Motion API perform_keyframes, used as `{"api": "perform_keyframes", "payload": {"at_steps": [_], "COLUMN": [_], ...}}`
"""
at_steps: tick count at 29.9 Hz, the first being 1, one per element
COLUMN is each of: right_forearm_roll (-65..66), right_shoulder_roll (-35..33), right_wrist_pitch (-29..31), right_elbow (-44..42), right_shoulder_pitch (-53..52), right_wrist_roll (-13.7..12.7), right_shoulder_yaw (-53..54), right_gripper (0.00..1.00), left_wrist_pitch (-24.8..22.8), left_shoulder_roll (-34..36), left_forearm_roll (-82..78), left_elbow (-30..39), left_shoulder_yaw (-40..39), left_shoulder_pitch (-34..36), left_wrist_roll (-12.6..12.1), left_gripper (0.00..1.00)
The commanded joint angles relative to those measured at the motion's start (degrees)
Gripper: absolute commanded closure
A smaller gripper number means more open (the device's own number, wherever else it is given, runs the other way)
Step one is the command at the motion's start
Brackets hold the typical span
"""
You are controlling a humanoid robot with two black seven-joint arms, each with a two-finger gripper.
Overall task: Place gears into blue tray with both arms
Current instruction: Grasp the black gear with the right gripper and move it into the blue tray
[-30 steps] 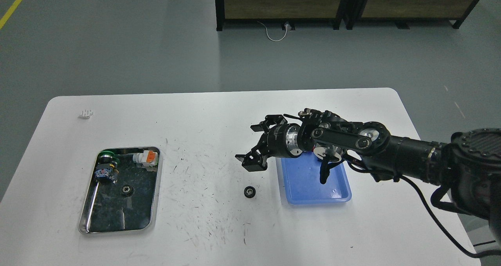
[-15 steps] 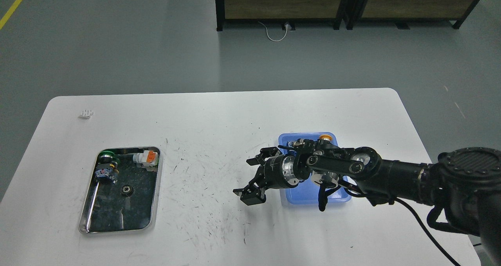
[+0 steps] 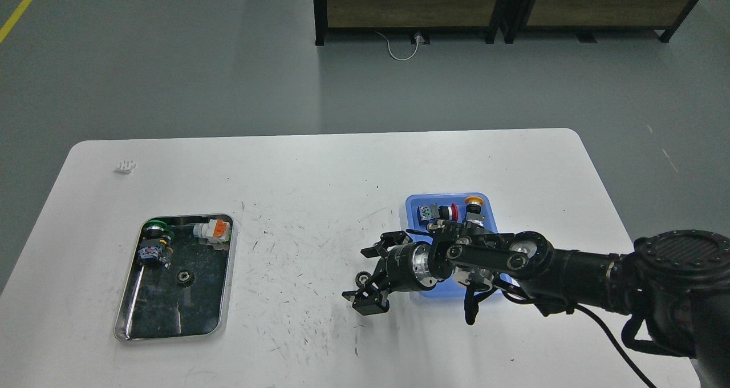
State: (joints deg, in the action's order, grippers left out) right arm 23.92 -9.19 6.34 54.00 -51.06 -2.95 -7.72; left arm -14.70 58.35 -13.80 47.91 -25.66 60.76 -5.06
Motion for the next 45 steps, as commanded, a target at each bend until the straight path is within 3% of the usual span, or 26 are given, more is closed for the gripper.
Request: {"api": "perform_keyframes", "payload": {"at_steps": [1,9,29,39,45], "right_forearm_roll": [1.3,1.74,1.74,1.74,1.74], "right_shoulder_roll": [-0.04,-0.04,-0.13,-0.48,-0.83], "right_wrist_pitch": [-0.01,0.07,0.16,0.42,0.95], "right_elbow": [-0.04,-0.13,-0.83,-0.83,-0.83], "right_shoulder_pitch": [0.0,0.0,0.09,0.17,0.17], "right_wrist_roll": [-0.22,-0.04,-0.13,-0.22,-0.22], "right_shoulder_yaw": [-0.62,-1.15,-0.54,-0.54,-0.54], "right_gripper": [0.18,0.21,0.55,0.64,0.75], "left_wrist_pitch": [-0.15,-0.33,-0.94,-1.03,-0.94], "left_shoulder_roll": [0.36,0.62,1.77,1.94,1.94], "left_forearm_roll": [0.0,-0.09,0.0,0.0,0.0], "left_elbow": [-0.01,-0.01,-0.09,-0.09,-0.09], "left_shoulder_yaw": [-0.09,-0.09,-0.09,-0.09,-0.18], "left_shoulder_pitch": [-0.03,0.59,0.68,0.76,0.76], "left_wrist_roll": [-0.04,-0.04,-0.04,-0.04,-0.04], "left_gripper": [0.03,0.03,0.03,0.03,0.03]}}
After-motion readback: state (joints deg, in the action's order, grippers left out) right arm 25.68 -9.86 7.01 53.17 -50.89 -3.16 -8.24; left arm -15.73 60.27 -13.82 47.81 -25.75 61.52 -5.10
